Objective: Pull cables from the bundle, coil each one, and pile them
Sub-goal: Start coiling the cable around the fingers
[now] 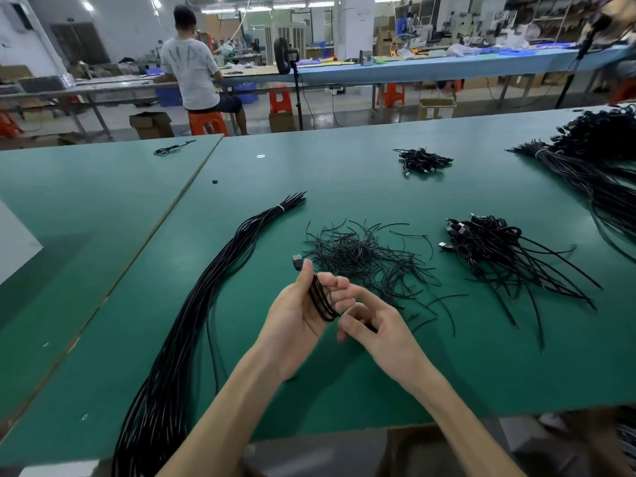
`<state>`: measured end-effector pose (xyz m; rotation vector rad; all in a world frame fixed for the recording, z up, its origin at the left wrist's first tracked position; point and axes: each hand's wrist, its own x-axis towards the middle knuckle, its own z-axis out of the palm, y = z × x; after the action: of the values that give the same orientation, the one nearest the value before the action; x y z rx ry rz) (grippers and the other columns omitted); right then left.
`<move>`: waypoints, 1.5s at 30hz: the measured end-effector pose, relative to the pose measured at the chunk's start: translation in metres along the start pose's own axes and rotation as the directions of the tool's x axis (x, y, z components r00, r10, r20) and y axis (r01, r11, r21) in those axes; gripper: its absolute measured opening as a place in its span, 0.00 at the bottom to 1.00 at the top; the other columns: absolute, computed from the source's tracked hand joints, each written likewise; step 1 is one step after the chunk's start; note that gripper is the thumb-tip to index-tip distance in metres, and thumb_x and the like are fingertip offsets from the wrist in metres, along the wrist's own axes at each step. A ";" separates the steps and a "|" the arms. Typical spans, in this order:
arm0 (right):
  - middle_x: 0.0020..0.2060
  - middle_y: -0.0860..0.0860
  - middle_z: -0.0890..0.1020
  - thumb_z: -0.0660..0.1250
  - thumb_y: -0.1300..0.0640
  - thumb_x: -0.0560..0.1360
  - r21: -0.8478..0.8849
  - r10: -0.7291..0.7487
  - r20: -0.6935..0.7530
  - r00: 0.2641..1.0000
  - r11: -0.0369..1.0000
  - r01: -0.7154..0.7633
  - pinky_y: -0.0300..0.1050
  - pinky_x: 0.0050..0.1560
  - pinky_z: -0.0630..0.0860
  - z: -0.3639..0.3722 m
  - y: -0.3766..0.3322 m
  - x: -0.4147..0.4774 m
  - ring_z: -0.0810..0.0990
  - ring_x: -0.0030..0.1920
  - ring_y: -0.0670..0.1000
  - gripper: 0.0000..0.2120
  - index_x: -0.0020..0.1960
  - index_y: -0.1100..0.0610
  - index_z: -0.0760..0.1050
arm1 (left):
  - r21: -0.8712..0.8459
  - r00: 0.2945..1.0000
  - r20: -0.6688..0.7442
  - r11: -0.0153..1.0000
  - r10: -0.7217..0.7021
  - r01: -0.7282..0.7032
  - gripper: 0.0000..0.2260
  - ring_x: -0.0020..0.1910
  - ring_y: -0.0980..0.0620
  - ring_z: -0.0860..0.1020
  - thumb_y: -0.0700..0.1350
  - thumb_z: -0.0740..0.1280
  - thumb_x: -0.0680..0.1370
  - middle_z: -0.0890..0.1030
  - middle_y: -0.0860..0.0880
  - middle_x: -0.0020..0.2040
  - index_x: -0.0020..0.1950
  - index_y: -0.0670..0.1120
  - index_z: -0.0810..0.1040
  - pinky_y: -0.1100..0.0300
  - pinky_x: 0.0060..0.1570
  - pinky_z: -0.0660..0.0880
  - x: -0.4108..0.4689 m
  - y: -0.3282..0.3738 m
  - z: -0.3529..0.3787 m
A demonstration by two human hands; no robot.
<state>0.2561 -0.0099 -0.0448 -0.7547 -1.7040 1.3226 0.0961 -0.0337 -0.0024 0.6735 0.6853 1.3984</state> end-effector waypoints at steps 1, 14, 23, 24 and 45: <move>0.36 0.47 0.81 0.69 0.59 0.81 -0.018 0.000 0.016 1.000 1.000 0.000 0.37 0.55 0.75 -0.001 0.000 0.000 0.82 0.42 0.48 0.16 0.67 0.47 0.77 | 0.008 1.000 0.014 1.000 -0.007 0.007 0.21 0.44 0.47 0.85 0.55 0.61 0.84 0.84 0.42 0.46 0.41 0.44 0.84 0.57 0.47 0.82 0.000 0.000 -0.001; 0.35 0.50 0.83 0.69 0.57 0.81 -0.031 0.017 0.110 0.994 0.999 -0.014 0.41 0.53 0.75 -0.003 -0.004 -0.002 0.80 0.42 0.51 0.11 0.55 0.39 0.80 | 0.124 0.951 0.296 0.991 -0.086 0.051 0.22 0.76 0.42 0.70 0.55 0.56 0.87 0.73 0.38 0.75 0.46 0.43 0.82 0.49 0.63 0.78 -0.002 0.010 -0.009; 0.35 0.51 0.83 0.68 0.58 0.82 0.000 0.053 0.108 0.993 0.999 -0.054 0.39 0.51 0.76 -0.001 -0.003 0.000 0.81 0.41 0.48 0.11 0.64 0.52 0.80 | -0.052 0.952 0.305 0.999 0.014 0.003 0.23 0.76 0.44 0.70 0.47 0.51 0.87 0.71 0.40 0.77 0.71 0.32 0.74 0.57 0.69 0.73 0.001 0.007 -0.012; 0.35 0.50 0.83 0.68 0.57 0.82 0.001 0.059 0.103 0.993 0.998 -0.059 0.38 0.51 0.75 0.000 -0.003 0.000 0.81 0.40 0.47 0.10 0.63 0.53 0.81 | -0.081 0.961 0.273 0.996 0.045 -0.024 0.23 0.75 0.44 0.71 0.47 0.51 0.87 0.73 0.40 0.75 0.69 0.33 0.76 0.57 0.67 0.74 0.000 0.010 -0.009; 0.35 0.48 0.83 0.65 0.50 0.83 -0.284 0.108 0.080 0.991 0.955 -0.082 0.44 0.46 0.76 0.006 0.002 -0.001 0.80 0.38 0.46 0.10 0.44 0.47 0.80 | 0.996 0.993 0.093 0.024 -0.076 -0.091 0.32 0.22 0.55 0.72 0.69 0.50 0.79 0.75 0.49 0.22 0.29 0.49 0.78 0.66 0.29 0.68 -0.020 0.041 -0.021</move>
<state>0.2516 -0.0127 -0.0479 -0.9591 -1.9801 1.2104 0.0525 -0.0510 0.0164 1.9130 1.6280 0.5768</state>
